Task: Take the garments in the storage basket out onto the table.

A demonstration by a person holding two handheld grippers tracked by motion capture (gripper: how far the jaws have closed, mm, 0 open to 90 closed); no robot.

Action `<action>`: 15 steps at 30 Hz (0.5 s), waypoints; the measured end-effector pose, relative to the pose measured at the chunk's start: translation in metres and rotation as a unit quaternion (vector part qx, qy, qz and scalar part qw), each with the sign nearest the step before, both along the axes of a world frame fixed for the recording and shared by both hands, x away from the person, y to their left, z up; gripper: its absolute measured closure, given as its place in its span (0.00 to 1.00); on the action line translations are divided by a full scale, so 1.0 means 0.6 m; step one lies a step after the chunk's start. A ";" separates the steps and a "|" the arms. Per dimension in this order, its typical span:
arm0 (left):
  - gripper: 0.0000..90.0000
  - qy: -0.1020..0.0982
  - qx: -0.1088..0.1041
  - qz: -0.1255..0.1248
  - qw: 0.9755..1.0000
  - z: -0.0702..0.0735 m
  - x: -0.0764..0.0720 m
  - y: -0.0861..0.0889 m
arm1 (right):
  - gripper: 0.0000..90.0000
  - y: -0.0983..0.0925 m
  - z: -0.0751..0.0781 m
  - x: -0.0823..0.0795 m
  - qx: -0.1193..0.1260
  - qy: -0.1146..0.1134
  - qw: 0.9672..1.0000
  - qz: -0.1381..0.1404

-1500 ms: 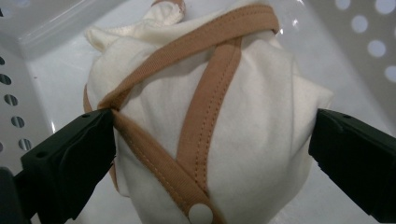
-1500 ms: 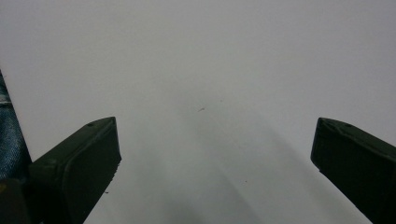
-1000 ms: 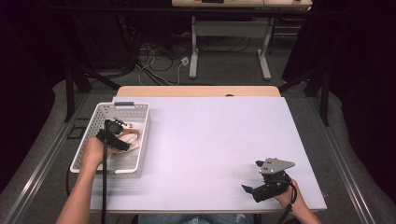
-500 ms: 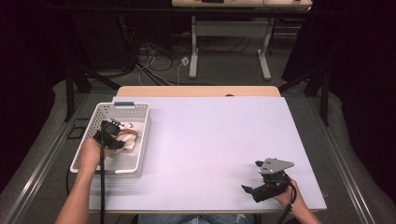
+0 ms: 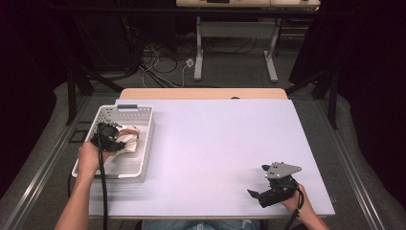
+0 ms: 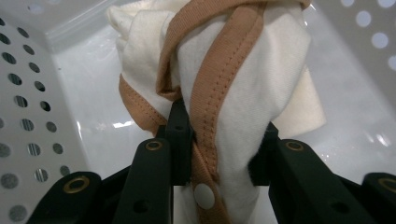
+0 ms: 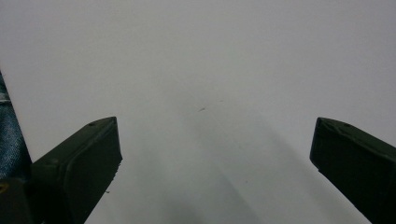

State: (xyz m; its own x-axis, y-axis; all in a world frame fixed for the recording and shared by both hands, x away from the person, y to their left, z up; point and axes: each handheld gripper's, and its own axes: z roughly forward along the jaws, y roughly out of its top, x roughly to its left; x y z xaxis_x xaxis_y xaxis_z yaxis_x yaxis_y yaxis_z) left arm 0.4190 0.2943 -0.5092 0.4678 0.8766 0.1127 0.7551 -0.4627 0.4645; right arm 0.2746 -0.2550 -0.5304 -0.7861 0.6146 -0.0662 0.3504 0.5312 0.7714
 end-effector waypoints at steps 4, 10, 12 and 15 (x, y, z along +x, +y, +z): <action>0.77 -0.020 -0.003 0.001 1.000 0.009 -0.008 0.001 | 0.02 -0.003 0.001 -0.001 -0.001 -0.005 1.000 -0.001; 0.77 -0.036 -0.003 -0.004 0.999 0.017 -0.015 -0.002 | 0.02 -0.001 0.001 -0.002 -0.001 -0.002 1.000 -0.001; 0.77 -0.042 -0.004 -0.007 0.999 0.020 -0.017 -0.005 | 0.02 -0.001 0.001 -0.002 -0.006 -0.001 1.000 -0.002; 0.77 -0.053 -0.005 -0.012 0.999 0.027 -0.023 -0.009 | 0.02 0.000 0.000 -0.002 -0.002 0.001 1.000 -0.003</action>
